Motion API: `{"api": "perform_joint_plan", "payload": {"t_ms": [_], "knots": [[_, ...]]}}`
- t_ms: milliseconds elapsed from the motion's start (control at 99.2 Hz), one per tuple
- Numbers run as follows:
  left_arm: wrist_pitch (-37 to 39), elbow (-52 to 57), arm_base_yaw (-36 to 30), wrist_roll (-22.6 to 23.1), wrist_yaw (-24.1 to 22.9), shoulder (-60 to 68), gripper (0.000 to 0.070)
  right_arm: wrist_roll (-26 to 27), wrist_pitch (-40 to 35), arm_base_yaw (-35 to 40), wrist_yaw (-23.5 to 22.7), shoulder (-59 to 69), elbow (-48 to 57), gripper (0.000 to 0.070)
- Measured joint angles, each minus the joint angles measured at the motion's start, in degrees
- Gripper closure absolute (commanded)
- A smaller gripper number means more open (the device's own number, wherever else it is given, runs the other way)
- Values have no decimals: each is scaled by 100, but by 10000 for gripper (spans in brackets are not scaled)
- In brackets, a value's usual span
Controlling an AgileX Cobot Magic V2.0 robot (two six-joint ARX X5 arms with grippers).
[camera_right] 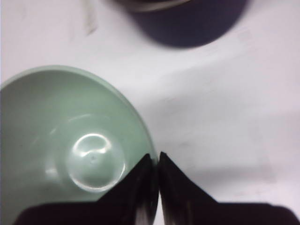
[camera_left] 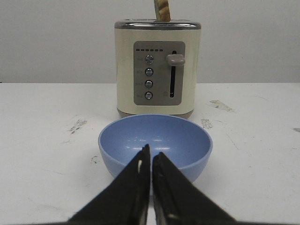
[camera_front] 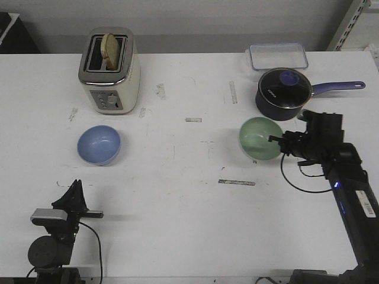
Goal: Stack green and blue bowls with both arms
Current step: 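Grip the green bowl rim and slide it toward the table center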
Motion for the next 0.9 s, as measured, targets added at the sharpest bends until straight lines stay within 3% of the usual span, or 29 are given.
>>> {"api": "perform_joint_plan", "payload": {"t_ms": [131, 413, 817, 897], "knots": [[0, 0, 0, 2, 0, 0, 699, 417, 81, 1014, 505, 42, 0, 700], [2, 0, 0, 2, -2, 0, 699, 1305, 546, 2723, 1047, 542, 0, 700], [2, 0, 0, 2, 0, 0, 699, 1596, 754, 3180, 1097, 1259, 0, 696], [2, 0, 0, 2, 0, 0, 699, 1615, 796, 3180, 1126, 1259, 0, 642]]}}
